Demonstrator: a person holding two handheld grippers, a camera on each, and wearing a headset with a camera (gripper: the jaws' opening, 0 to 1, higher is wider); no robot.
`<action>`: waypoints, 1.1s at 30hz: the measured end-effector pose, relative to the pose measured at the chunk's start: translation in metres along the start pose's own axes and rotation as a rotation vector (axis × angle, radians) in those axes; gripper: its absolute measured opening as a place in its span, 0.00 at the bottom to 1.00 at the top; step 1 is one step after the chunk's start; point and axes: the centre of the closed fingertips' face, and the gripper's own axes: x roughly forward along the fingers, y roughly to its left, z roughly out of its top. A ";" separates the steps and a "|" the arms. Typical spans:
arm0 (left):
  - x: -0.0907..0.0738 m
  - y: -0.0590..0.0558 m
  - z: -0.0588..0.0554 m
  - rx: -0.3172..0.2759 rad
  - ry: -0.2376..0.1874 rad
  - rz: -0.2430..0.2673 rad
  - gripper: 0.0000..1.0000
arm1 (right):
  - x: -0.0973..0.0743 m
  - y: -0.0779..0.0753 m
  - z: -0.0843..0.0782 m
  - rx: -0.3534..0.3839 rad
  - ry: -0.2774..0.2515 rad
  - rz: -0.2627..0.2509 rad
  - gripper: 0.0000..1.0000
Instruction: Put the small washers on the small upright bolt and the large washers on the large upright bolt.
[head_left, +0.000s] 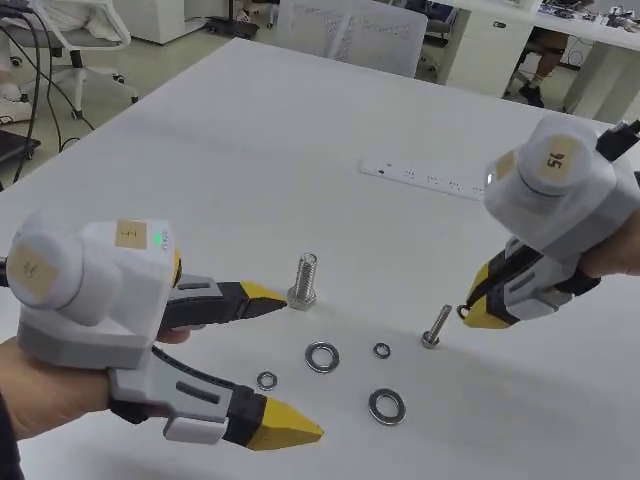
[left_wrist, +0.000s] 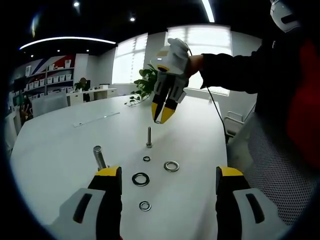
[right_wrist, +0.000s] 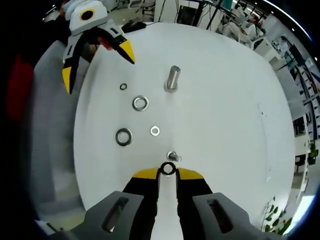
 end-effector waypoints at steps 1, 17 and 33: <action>0.000 0.000 0.000 0.000 -0.001 0.000 0.76 | 0.000 -0.001 0.001 -0.002 -0.001 0.000 0.14; -0.001 0.002 -0.002 -0.006 0.005 0.006 0.76 | 0.012 -0.013 0.003 -0.024 0.019 0.004 0.14; -0.001 0.004 -0.005 -0.014 0.012 0.011 0.75 | 0.023 -0.015 0.000 -0.027 0.032 0.026 0.14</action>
